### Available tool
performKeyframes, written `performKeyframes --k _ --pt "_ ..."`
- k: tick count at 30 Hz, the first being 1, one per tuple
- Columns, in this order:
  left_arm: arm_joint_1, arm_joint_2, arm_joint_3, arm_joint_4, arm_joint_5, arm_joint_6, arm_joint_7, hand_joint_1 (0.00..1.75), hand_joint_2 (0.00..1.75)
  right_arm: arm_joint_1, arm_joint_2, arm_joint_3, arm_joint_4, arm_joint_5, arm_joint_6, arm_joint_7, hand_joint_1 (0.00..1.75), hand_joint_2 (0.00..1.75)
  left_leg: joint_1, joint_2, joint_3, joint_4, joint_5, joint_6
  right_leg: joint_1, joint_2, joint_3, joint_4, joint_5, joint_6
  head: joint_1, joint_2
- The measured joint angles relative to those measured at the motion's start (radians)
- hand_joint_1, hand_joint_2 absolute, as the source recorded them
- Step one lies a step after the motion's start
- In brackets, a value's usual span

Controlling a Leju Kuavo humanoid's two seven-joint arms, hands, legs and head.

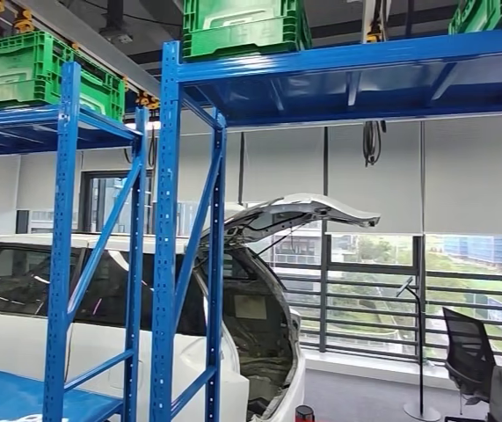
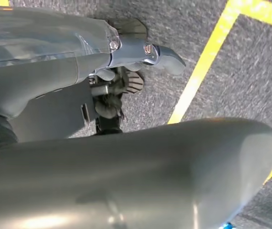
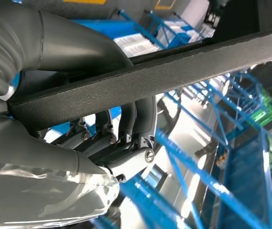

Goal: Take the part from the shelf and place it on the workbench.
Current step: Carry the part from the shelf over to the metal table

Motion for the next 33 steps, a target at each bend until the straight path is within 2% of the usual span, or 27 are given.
performKeyframes --k 2,4,5,6,7,8,9,11,12,13,15,17,18,20,21,22,23,25,27,28,30,32,33 --pt "-0.001 0.0 0.0 0.0 0.0 0.0 -0.001 0.0 1.75 -0.003 0.0 0.0 -0.001 0.0 0.0 0.0 1.75 1.75 0.002 -0.017 -0.002 -0.002 0.006 0.012 -0.005 0.028 -0.013 0.038 -0.033 0.008 0.0 0.0" --pt "-0.004 0.0 0.0 0.0 0.0 0.0 -0.002 0.0 1.75 -0.003 -0.002 0.0 -0.001 0.0 0.0 0.0 1.75 1.75 0.003 -0.035 -0.004 -0.003 0.009 0.021 -0.008 0.069 -0.063 0.154 -0.098 0.013 0.0 0.0" --pt "-0.004 0.0 0.0 0.0 -0.001 0.0 -0.002 0.0 1.75 -0.003 -0.004 0.0 -0.001 0.0 0.0 0.0 1.75 1.75 0.001 -0.045 -0.005 -0.002 0.01 0.023 -0.008 0.078 -0.094 0.225 -0.127 0.012 0.0 0.0" --pt "-0.004 0.0 0.0 0.0 -0.001 0.0 -0.003 0.0 1.75 -0.002 -0.006 0.0 -0.001 0.0 0.0 0.0 1.75 1.75 0.0 -0.055 -0.005 -0.002 0.011 0.024 -0.008 0.083 -0.118 0.275 -0.141 0.011 0.0 0.0" --pt "-0.003 0.0 0.0 0.0 -0.001 0.0 -0.003 0.0 1.75 -0.001 -0.007 0.0 -0.001 0.0 0.0 0.0 1.75 1.75 -0.002 -0.066 -0.005 -0.002 0.011 0.025 -0.008 0.085 -0.126 0.292 -0.136 0.009 0.0 0.0" --pt "-0.002 0.0 0.0 0.0 -0.001 0.0 -0.003 0.0 1.75 -0.001 -0.008 0.0 -0.001 0.0 0.0 0.0 1.75 1.75 -0.004 -0.077 -0.005 -0.002 0.012 0.026 -0.007 0.089 -0.114 0.264 -0.11 0.005 0.0 0.0" --pt "-0.002 0.0 0.0 0.0 -0.001 0.0 -0.003 0.0 1.75 -0.002 -0.008 0.0 -0.001 0.0 0.0 0.0 1.75 1.75 -0.005 -0.088 -0.005 -0.002 0.012 0.026 -0.005 0.099 -0.086 0.202 -0.073 -0.002 0.0 0.0" --pt "-0.003 -0.002 -0.001 0.0 -0.002 0.0 -0.003 0.0 1.75 -0.005 -0.008 0.001 -0.001 0.001 0.0 0.0 1.75 1.75 -0.004 -0.109 -0.005 -0.001 0.014 0.024 -0.002 0.136 -0.024 0.065 -0.01 -0.016 0.0 0.0" --pt "-0.003 -0.003 -0.001 0.0 -0.002 0.0 -0.003 0.0 1.75 -0.006 -0.008 0.001 -0.001 0.002 0.0 0.0 1.75 1.75 -0.002 -0.117 -0.007 -0.001 0.015 0.022 0.0 0.151 -0.006 0.025 0.004 -0.021 0.0 0.0" --pt "-0.002 -0.004 -0.001 0.0 -0.002 0.0 -0.003 0.0 1.75 -0.006 -0.008 0.001 -0.001 0.002 0.0 0.0 1.75 1.75 0.0 -0.124 -0.01 -0.001 0.017 0.018 0.001 0.158 0.001 0.008 0.007 -0.024 0.0 0.0" --pt "0.0 -0.004 -0.001 0.0 -0.002 0.0 -0.002 0.0 1.75 -0.008 -0.006 0.001 -0.001 0.003 0.0 0.0 1.75 1.75 0.002 -0.136 -0.015 -0.002 0.019 0.009 0.0 0.144 0.005 -0.003 0.009 -0.027 0.0 0.0" --pt "0.0 -0.004 -0.001 0.0 -0.002 0.0 -0.003 0.0 1.75 -0.011 -0.002 0.002 -0.001 0.003 0.0 0.0 1.75 1.75 -0.001 -0.116 -0.029 0.023 -0.005 0.001 -0.006 0.123 0.011 -0.021 0.015 -0.032 0.0 0.0" --pt "-0.001 -0.003 -0.001 0.0 -0.002 0.0 -0.003 0.0 1.75 -0.011 -0.001 0.001 -0.001 0.003 0.0 0.0 1.75 1.75 -0.002 -0.098 -0.047 0.063 -0.032 -0.003 -0.009 0.111 0.013 -0.028 0.018 -0.035 0.0 0.0" --pt "-0.004 -0.003 -0.001 0.0 -0.001 0.0 -0.002 0.0 1.75 -0.01 0.0 0.001 -0.001 0.003 0.0 0.0 1.75 1.75 0.0 -0.069 -0.1 0.183 -0.092 -0.012 -0.009 0.088 0.013 -0.029 0.019 -0.036 0.0 0.0" --pt "-0.003 -0.003 -0.001 0.0 -0.001 0.0 -0.002 0.0 1.75 -0.009 0.0 0.002 0.0 0.003 0.0 0.0 1.75 1.75 0.002 -0.063 -0.122 0.234 -0.109 -0.015 -0.009 0.076 0.013 -0.029 0.018 -0.036 0.0 0.0" --pt "-0.002 -0.003 -0.001 0.0 -0.001 0.0 -0.002 0.0 1.75 -0.008 -0.001 0.002 0.0 0.004 0.0 0.0 1.75 1.75 0.006 -0.059 -0.131 0.255 -0.11 -0.02 -0.009 0.066 0.013 -0.029 0.018 -0.035 0.0 0.0" --pt "-0.001 -0.003 -0.001 0.0 -0.001 0.0 -0.002 0.0 1.75 -0.007 -0.001 0.002 0.001 0.004 0.0 0.0 1.75 1.75 0.009 -0.054 -0.122 0.241 -0.092 -0.024 -0.01 0.056 0.013 -0.028 0.017 -0.033 0.0 0.0" --pt "-0.001 -0.001 -0.001 0.0 -0.001 0.0 -0.003 0.0 1.75 -0.007 0.0 0.003 0.001 0.004 0.0 0.001 1.75 1.75 0.015 -0.03 -0.059 0.12 -0.028 -0.031 -0.012 0.038 0.014 -0.024 0.012 -0.025 0.0 0.0" --pt "-0.005 -0.001 -0.001 0.0 0.0 0.0 -0.004 0.0 1.75 -0.009 0.0 0.004 0.0 0.004 -0.001 0.001 1.75 1.75 0.012 -0.003 -0.008 0.017 0.006 -0.028 -0.008 0.026 0.011 -0.013 0.005 -0.013 0.0 0.0" --pt "-0.005 -0.002 -0.001 0.0 0.0 0.0 -0.005 0.0 1.75 -0.009 0.0 0.004 0.0 0.005 -0.001 0.001 1.75 1.75 0.009 0.003 -0.001 0.001 0.006 -0.022 -0.005 0.02 0.01 -0.01 0.003 -0.008 0.0 0.0" --pt "-0.004 -0.001 -0.001 0.0 0.002 -0.001 -0.006 0.0 1.75 -0.009 0.0 0.005 0.0 0.007 -0.002 0.002 1.75 1.75 0.005 -0.009 -0.005 0.0 0.006 -0.006 -0.005 0.007 0.01 -0.007 0.002 -0.001 -0.001 0.0" --pt "-0.004 -0.001 -0.001 0.0 0.004 -0.001 -0.006 0.0 1.75 -0.01 0.0 0.006 0.0 0.008 -0.002 0.002 1.75 1.75 0.005 -0.023 -0.007 -0.001 0.01 0.007 -0.011 0.022 0.003 0.016 -0.02 0.007 -0.001 0.0" --pt "-0.005 -0.001 -0.001 0.0 0.004 -0.001 -0.007 0.0 1.75 -0.011 -0.001 0.006 0.0 0.007 -0.002 0.002 1.75 1.75 0.006 -0.031 -0.007 -0.002 0.012 0.013 -0.013 0.04 -0.013 0.054 -0.046 0.01 -0.001 0.0"
